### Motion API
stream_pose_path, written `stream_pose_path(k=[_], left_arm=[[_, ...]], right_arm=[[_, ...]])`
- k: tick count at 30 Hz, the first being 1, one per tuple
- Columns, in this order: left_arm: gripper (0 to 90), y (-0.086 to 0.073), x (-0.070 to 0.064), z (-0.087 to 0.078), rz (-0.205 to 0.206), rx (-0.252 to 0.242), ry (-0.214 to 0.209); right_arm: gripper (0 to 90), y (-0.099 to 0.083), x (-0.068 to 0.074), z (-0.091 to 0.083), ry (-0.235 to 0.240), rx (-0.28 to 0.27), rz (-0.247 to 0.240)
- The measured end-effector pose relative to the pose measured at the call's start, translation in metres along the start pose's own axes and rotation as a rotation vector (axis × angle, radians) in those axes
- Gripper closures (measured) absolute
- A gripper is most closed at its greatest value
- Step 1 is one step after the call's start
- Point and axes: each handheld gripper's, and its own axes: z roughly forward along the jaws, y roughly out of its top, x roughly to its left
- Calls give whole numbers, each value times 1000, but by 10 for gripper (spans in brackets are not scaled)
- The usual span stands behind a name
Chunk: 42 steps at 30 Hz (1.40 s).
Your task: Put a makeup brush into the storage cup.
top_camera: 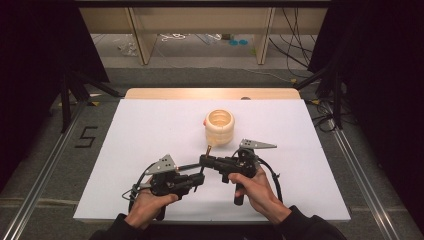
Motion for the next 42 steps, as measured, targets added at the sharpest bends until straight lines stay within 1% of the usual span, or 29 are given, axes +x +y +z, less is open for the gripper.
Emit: stream_pose_path(k=[1,3,4,6,8,9,11,12,13,14,15,16,18,19,21,23,24,25,27,29,30,31,33,35,36,37,40,41,42], left_arm=[[829,0,-1,0,-1,2,-2],[800,0,-1,1,12,8,-11],[775,-1,-1,2,9,12,-5],[746,-1,-2,3,34,29,-11],[698,-3,-2,5,59,38,-4],[651,-3,-2,4,67,48,10],[609,-4,-1,2,73,48,15],[588,-4,-1,1,75,43,20],[527,-4,0,0,76,42,15],[527,-4,0,-2,78,46,25],[479,-4,1,-3,82,44,26],[459,-4,1,-3,82,44,26],[437,-6,1,-7,98,55,51],[404,-6,2,-8,103,53,61],[398,-9,4,-11,128,72,106],[373,-12,6,-12,109,76,116],[372,-14,7,-12,110,82,127],[372,-15,8,-13,122,101,145],[367,-16,9,-15,137,112,162],[348,-18,9,-16,124,90,174],[340,-17,11,-18,134,104,167],[330,-18,11,-18,133,96,171],[316,-19,11,-20,134,102,195],[297,-22,12,-20,125,88,197],[288,-22,12,-21,124,94,201],[271,-23,12,-22,119,96,200],[254,-25,12,-23,126,102,170],[216,-26,12,-23,128,104,158],[216,-27,11,-22,129,94,165]], right_arm=[[832,0,1,0,-2,13,6],[833,0,2,1,-4,14,-30],[833,0,3,1,-6,21,-39],[833,0,4,2,-10,21,-73],[833,1,6,2,-21,34,-86],[833,1,6,2,-23,42,-103],[833,2,6,2,-42,43,-150],[833,3,8,1,-52,58,-149],[833,6,7,-1,-76,47,-206],[833,6,7,-1,-76,47,-206],[832,8,7,-3,-95,59,-246],[832,8,7,-3,-95,59,-246],[833,10,8,-5,-111,68,-269],[833,13,7,-8,-139,75,-313],[833,15,6,-9,-146,68,-320],[833,19,2,-11,-178,73,-334],[833,20,0,-12,-187,77,-346],[833,20,0,-12,-187,77,-346],[833,22,-2,-14,-194,84,-340],[833,25,-5,-15,-202,68,-344],[832,26,-6,-16,-212,78,-344],[833,28,-7,-18,-220,76,-344],[832,31,-9,-19,-216,71,-334],[832,34,-11,-21,-228,65,-336],[832,36,-11,-23,-234,72,-337],[832,40,-14,-25,-244,60,-334],[832,43,-17,-26,-248,55,-329],[833,46,-21,-27,-259,45,-333],[833,46,-21,-27,-259,45,-333]])
